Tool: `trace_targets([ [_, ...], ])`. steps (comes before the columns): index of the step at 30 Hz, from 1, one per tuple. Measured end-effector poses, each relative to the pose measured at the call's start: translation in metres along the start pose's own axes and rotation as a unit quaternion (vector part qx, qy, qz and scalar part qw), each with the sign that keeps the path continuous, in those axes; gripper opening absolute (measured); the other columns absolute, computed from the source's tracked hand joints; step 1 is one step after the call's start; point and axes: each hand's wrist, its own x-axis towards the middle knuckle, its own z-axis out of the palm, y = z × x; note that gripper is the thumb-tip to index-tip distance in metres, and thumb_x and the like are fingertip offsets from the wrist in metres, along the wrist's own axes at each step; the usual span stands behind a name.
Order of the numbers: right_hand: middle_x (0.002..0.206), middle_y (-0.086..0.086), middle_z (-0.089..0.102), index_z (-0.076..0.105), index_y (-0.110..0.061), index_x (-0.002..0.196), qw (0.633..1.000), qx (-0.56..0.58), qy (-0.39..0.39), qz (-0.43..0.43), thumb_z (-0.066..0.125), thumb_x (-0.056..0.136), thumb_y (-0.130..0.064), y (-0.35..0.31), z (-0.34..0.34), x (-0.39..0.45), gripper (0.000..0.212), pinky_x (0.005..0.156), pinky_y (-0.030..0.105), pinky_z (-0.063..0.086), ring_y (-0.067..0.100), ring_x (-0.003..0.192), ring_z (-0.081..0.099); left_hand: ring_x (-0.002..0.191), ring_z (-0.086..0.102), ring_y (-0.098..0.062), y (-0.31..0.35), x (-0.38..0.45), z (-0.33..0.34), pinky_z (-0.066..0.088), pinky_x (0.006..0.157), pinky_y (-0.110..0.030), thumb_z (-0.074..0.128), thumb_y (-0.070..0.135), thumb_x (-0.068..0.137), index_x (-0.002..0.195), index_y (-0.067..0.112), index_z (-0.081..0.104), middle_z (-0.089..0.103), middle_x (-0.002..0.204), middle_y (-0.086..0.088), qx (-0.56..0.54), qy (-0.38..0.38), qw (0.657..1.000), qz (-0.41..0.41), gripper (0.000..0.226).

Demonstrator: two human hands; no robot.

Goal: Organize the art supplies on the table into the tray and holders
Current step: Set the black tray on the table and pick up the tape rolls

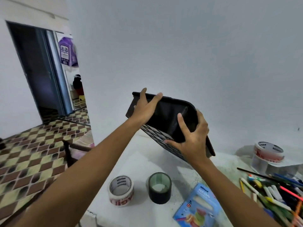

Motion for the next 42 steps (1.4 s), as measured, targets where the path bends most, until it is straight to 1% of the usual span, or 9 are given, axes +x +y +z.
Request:
trace_targets([
  [5,0.141,0.028,0.025,0.029,-0.035,0.145,1.000,-0.018,-0.004,-0.026,0.047,0.079,-0.079,-0.028,0.009,-0.014,0.081,0.098,0.056,0.032,0.044,0.128,0.032,0.147,-0.005,-0.037,0.001,-0.004,0.003,0.010,0.117,-0.055,0.055,0.077,0.074,0.151,0.042,0.011,0.013,0.162,-0.001,0.014,0.016,0.996,-0.081,0.095],
  [10,0.142,0.027,0.025,0.029,-0.034,0.144,0.996,-0.014,-0.030,-0.079,0.042,0.082,-0.078,-0.043,0.013,-0.025,0.077,0.095,0.054,0.034,0.041,0.126,0.034,0.140,0.030,-0.027,-0.010,-0.007,-0.006,0.035,0.110,-0.044,0.069,0.042,0.065,0.151,0.019,0.023,0.034,0.150,-0.007,-0.050,0.063,0.992,-0.093,0.100],
  [14,0.148,0.026,0.021,0.039,-0.032,0.143,0.981,0.128,-0.075,-0.123,0.050,0.087,-0.067,-0.041,0.009,-0.040,0.066,0.103,0.057,0.034,0.037,0.137,0.028,0.087,0.065,-0.024,-0.028,-0.009,-0.021,0.055,0.075,-0.037,0.073,0.030,0.053,0.147,0.008,0.027,0.062,0.109,-0.009,-0.110,0.075,0.984,-0.115,0.107],
  [18,0.151,0.014,0.025,0.033,-0.031,0.148,0.954,0.281,-0.086,0.060,0.050,0.092,-0.059,-0.007,0.002,-0.034,0.065,0.114,0.031,0.030,0.025,0.137,0.035,0.067,0.057,-0.016,-0.044,-0.008,-0.040,0.045,0.049,-0.017,0.079,0.015,0.069,0.138,0.010,0.041,0.058,0.102,-0.007,-0.113,0.047,0.988,-0.093,0.079],
  [20,0.147,0.006,0.032,0.032,-0.034,0.146,0.928,0.292,-0.113,0.203,0.048,0.087,-0.064,0.023,0.004,-0.024,0.068,0.108,0.010,0.025,0.012,0.132,0.035,0.069,0.061,-0.012,-0.056,-0.007,-0.053,0.051,0.057,-0.018,0.083,0.016,0.065,0.124,0.010,0.048,0.061,0.095,-0.004,-0.129,0.023,0.988,-0.086,0.069],
  [22,0.145,0.001,0.034,0.034,-0.039,0.145,0.892,0.276,-0.163,0.318,0.046,0.086,-0.068,0.057,0.012,-0.020,0.066,0.112,0.021,0.027,0.013,0.134,0.035,0.089,0.067,-0.019,-0.071,-0.008,-0.066,0.054,0.083,-0.036,0.087,0.022,0.055,0.130,0.008,0.049,0.062,0.112,-0.010,-0.127,-0.008,0.987,-0.096,0.085],
  [24,0.150,0.006,0.030,0.035,-0.037,0.146,0.867,0.221,-0.248,0.373,0.046,0.086,-0.064,0.092,0.023,-0.028,0.066,0.115,0.036,0.024,0.022,0.140,0.030,0.082,0.069,-0.012,-0.083,-0.009,-0.076,0.053,0.080,-0.038,0.079,0.008,0.070,0.117,0.012,0.056,0.063,0.110,-0.009,-0.133,-0.026,0.987,-0.084,0.053],
  [32,0.157,0.013,0.024,0.026,-0.041,0.149,0.768,0.132,-0.487,0.395,0.048,0.078,-0.076,0.147,0.061,-0.074,0.082,0.116,0.046,0.021,0.029,0.147,0.017,0.121,0.056,-0.024,-0.148,0.005,-0.114,0.052,0.096,-0.040,0.086,0.008,0.060,0.143,0.016,0.040,0.059,0.130,-0.003,-0.168,-0.111,0.973,-0.111,0.096],
  [42,0.139,-0.001,0.052,0.044,-0.033,0.144,0.757,0.167,-0.469,0.423,0.072,0.069,-0.059,0.154,0.048,-0.075,0.084,0.104,0.037,0.041,0.021,0.119,0.053,0.098,0.068,-0.011,-0.171,0.045,-0.110,0.057,0.077,-0.025,0.080,0.001,0.061,0.141,0.015,0.043,0.071,0.109,0.006,-0.192,-0.167,0.963,-0.089,0.089],
])
